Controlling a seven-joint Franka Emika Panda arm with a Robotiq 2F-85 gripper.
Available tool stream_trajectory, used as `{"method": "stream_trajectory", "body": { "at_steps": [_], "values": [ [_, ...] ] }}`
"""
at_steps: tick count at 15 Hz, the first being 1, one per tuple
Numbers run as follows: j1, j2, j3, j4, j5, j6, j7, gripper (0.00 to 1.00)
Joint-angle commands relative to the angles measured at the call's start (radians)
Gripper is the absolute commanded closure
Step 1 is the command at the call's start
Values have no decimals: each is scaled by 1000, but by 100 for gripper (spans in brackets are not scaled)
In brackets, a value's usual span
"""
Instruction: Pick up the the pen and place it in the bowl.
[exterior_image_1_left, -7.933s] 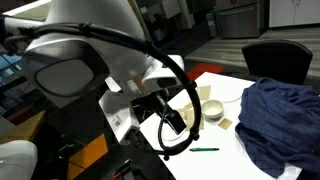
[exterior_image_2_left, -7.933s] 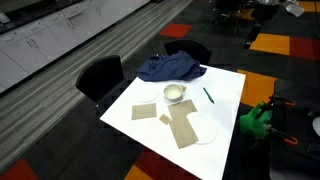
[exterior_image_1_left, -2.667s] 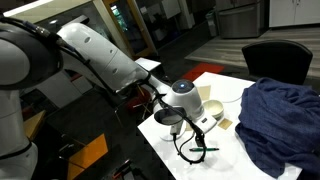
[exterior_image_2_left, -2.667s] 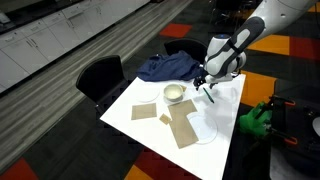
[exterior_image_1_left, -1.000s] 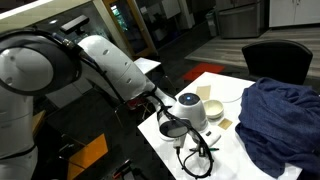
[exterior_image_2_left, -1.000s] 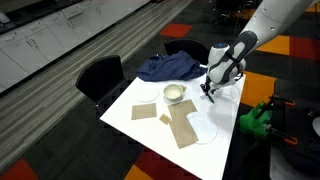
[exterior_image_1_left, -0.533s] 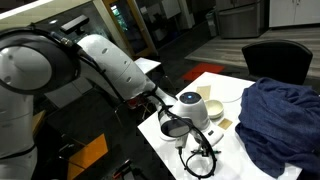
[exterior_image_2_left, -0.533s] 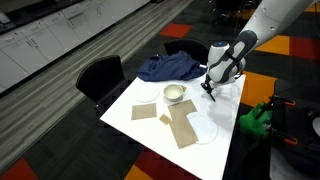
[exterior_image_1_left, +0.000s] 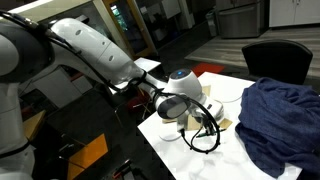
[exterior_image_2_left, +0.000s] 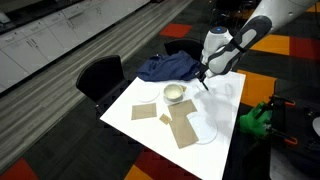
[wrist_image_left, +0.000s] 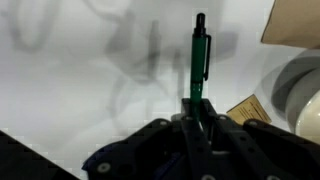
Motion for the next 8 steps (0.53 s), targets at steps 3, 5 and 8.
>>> {"method": "stream_trajectory", "body": {
  "at_steps": [3,5,8],
  "values": [
    [82,-101,-68,11,-150,-10,73,97],
    [97,-113,-71,31,-187,5,90,97],
    [123,-109,-83,67,-234,33,121,97]
  ]
}}
